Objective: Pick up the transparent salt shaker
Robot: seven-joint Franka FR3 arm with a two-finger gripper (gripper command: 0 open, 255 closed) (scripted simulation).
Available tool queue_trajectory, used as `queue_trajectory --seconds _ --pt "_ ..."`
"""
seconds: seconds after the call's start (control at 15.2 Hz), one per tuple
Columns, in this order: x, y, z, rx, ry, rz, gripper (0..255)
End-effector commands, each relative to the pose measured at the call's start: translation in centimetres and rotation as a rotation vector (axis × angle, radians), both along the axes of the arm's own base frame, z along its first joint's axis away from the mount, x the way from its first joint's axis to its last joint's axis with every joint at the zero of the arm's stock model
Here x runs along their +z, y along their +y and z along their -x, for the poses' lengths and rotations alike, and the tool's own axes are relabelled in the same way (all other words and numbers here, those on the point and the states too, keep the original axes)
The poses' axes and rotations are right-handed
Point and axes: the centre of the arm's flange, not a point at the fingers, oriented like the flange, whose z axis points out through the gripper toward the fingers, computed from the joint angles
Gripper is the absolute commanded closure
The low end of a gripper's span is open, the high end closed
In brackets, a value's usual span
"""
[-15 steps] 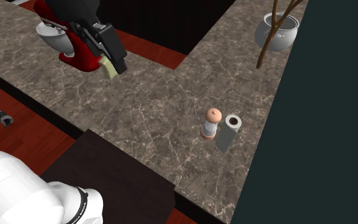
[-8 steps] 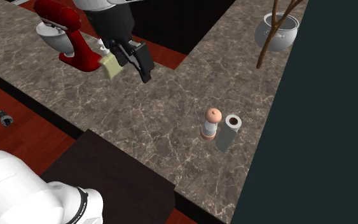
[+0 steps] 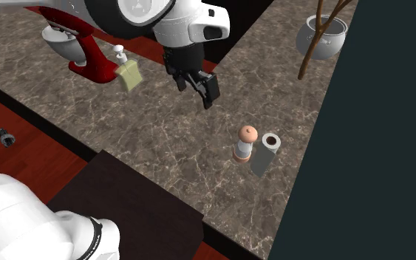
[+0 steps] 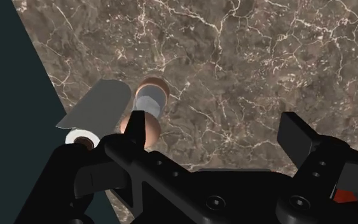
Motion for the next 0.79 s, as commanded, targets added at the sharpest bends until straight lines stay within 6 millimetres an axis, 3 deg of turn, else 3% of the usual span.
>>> queue_trajectory --seconds 0.0,0.73 --pt "-2.0 -1.2 -1.6 -0.007 0.003 0.0 0" --pt "-11.9 -8.5 -9.7 -0.043 0.025 0.0 0"
